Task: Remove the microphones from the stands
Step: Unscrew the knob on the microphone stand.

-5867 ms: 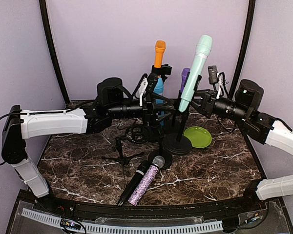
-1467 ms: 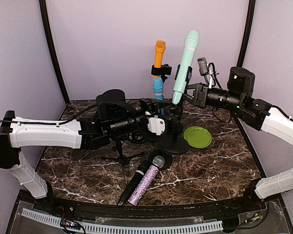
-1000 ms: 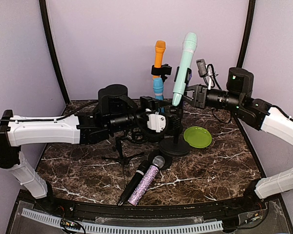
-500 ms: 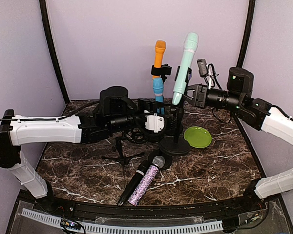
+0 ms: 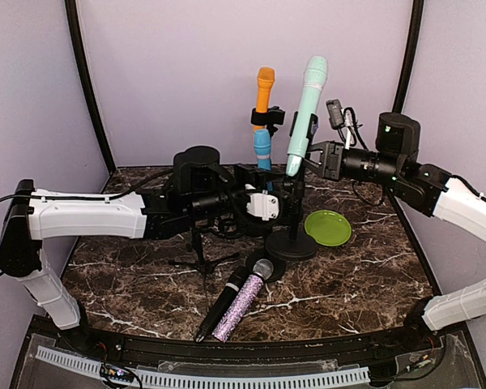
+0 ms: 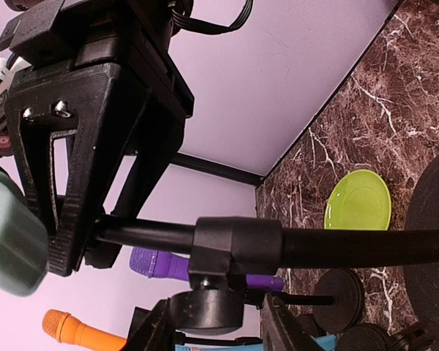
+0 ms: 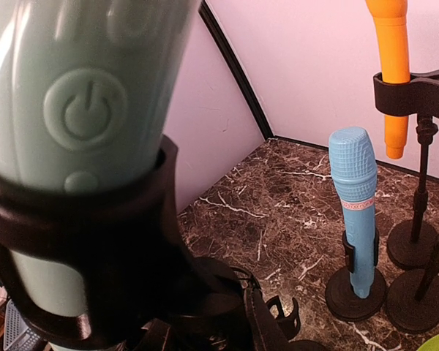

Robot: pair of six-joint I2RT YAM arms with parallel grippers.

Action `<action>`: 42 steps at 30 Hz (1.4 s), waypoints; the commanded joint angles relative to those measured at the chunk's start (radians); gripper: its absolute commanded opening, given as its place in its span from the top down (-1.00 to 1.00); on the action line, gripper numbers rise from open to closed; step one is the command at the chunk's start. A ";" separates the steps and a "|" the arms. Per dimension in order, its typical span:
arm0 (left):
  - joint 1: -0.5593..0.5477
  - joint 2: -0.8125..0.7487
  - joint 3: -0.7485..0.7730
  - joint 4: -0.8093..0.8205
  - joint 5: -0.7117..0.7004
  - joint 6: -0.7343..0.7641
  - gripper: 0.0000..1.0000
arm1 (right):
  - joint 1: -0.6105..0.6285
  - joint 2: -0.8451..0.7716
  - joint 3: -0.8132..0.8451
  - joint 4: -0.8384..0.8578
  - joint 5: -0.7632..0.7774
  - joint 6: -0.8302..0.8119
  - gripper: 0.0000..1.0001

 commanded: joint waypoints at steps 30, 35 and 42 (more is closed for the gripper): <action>0.046 -0.044 0.073 -0.179 0.169 -0.274 1.00 | -0.002 -0.054 0.044 0.121 0.038 -0.018 1.00; 0.059 -0.045 0.101 -0.236 0.224 -0.352 0.99 | -0.002 -0.048 0.044 0.114 0.045 -0.030 1.00; 0.060 -0.062 0.069 -0.163 0.198 -0.338 0.24 | -0.002 -0.046 0.043 0.117 0.036 -0.027 1.00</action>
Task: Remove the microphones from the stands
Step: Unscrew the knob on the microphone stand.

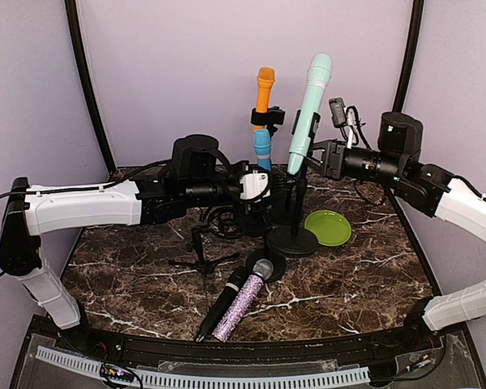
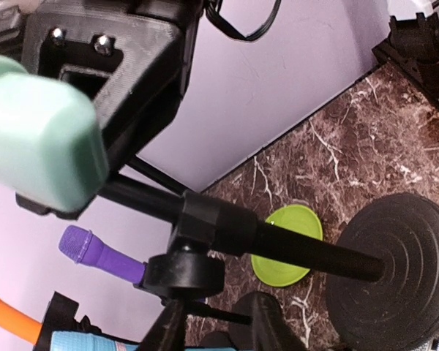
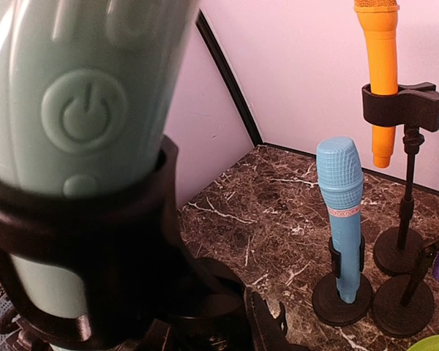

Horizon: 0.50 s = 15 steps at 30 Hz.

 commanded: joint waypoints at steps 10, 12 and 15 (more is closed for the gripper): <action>0.000 -0.086 -0.053 0.157 0.023 0.061 0.08 | -0.002 -0.018 0.054 0.129 -0.020 0.013 1.00; 0.000 -0.085 -0.051 0.166 0.028 0.074 0.07 | -0.002 -0.014 0.054 0.136 -0.027 0.018 1.00; -0.001 -0.070 -0.033 0.137 0.035 0.095 0.08 | -0.002 -0.010 0.052 0.145 -0.035 0.024 1.00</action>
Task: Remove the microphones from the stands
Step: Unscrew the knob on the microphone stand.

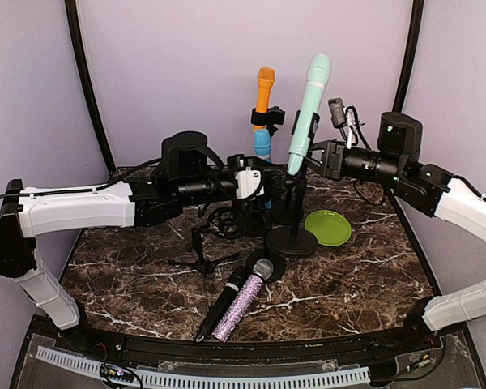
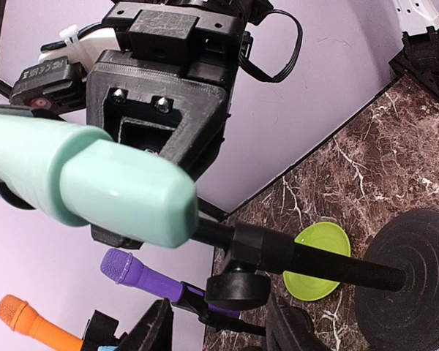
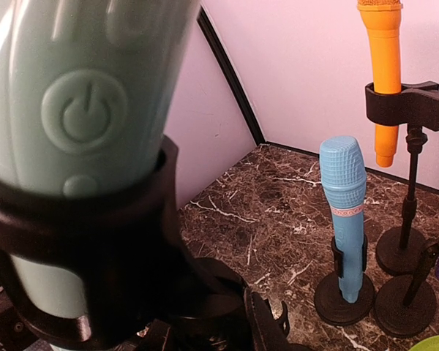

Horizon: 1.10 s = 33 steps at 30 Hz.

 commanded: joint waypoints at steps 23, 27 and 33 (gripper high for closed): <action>-0.024 0.031 0.063 -0.050 0.002 0.175 0.08 | -0.002 -0.002 0.056 0.154 -0.037 0.041 1.00; -0.030 0.042 0.069 -0.039 -0.020 0.184 0.13 | -0.001 -0.003 0.058 0.154 -0.040 0.043 1.00; -0.031 0.042 0.061 -0.003 -0.039 0.179 0.33 | -0.002 -0.004 0.054 0.151 -0.034 0.040 1.00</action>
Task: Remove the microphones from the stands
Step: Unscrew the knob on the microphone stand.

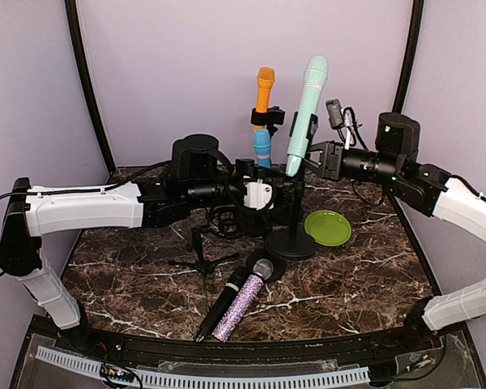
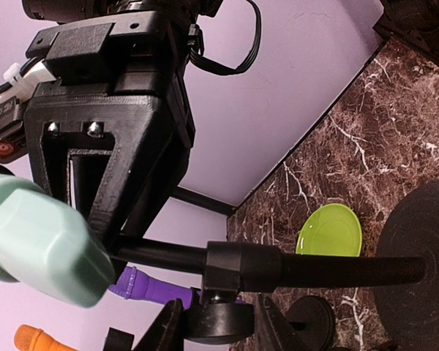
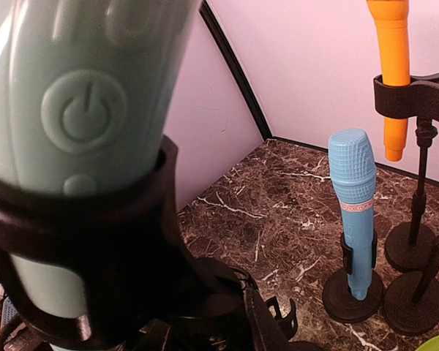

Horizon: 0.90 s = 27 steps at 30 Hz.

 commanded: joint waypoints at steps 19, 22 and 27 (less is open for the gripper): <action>-0.006 -0.003 0.049 -0.043 0.000 -0.165 0.79 | -0.005 -0.034 0.020 0.157 0.009 -0.014 1.00; -0.004 0.000 0.059 -0.060 0.018 -0.213 0.82 | -0.005 -0.040 0.006 0.166 0.011 -0.027 1.00; 0.016 0.006 0.082 -0.076 0.062 -0.331 0.86 | -0.005 -0.050 -0.014 0.179 0.008 -0.047 1.00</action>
